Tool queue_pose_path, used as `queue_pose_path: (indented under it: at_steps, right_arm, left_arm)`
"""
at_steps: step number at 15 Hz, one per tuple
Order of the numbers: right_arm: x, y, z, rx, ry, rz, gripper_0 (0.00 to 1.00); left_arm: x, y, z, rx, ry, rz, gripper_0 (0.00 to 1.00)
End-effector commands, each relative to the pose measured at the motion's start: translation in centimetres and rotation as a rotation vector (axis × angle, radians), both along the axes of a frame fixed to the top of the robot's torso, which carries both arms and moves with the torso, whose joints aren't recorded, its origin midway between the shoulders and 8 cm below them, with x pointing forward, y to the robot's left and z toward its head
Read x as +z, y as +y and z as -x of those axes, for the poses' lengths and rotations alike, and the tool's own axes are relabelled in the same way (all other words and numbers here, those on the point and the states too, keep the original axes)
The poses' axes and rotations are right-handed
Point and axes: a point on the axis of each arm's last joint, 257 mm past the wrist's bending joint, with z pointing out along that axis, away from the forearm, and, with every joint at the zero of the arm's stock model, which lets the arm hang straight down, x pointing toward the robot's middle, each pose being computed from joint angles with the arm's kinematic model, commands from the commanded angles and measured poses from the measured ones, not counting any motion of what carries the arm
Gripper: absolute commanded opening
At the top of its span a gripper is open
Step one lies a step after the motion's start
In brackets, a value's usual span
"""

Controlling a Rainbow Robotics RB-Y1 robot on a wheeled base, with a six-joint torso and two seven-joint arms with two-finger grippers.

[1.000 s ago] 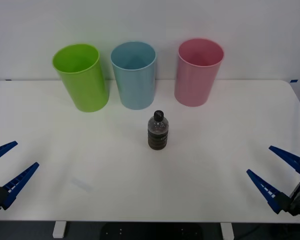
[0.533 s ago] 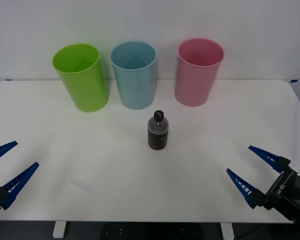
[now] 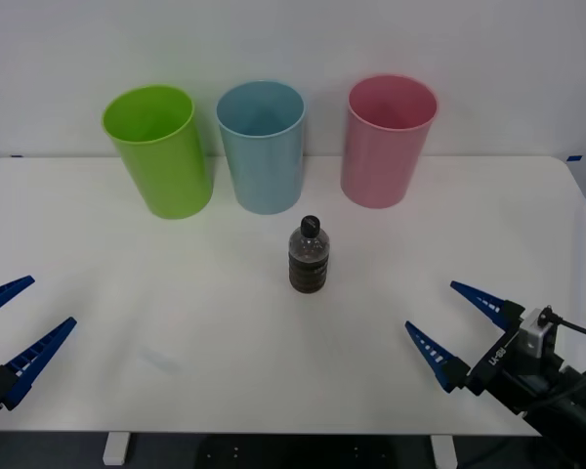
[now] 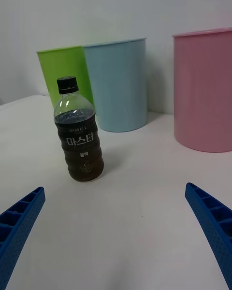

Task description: Grasp the object on the table and drop it into the matching bin: aluminum can to the light blue bin, PET bottle to the pink bin.

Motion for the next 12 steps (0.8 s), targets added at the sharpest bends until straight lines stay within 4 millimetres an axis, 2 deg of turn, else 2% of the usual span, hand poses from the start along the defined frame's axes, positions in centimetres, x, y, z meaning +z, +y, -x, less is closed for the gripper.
queue_pose_path:
  at_steps: [1,7,12]
  right_arm:
    - [0.0,1.3,-1.2,-0.024,-0.007,-0.001,1.0]
    - [0.1,3.7,-3.4,-0.058,-0.011,-0.01,1.0]
    - [0.9,6.0,-4.2,-0.035,-0.038,-0.005,1.0]
  left_arm:
    - [0.0,0.0,0.0,0.0,0.0,0.0,1.0]
    - [0.0,0.0,0.0,0.0,0.0,0.0,1.0]
    - [0.0,0.0,0.0,0.0,0.0,0.0,1.0]
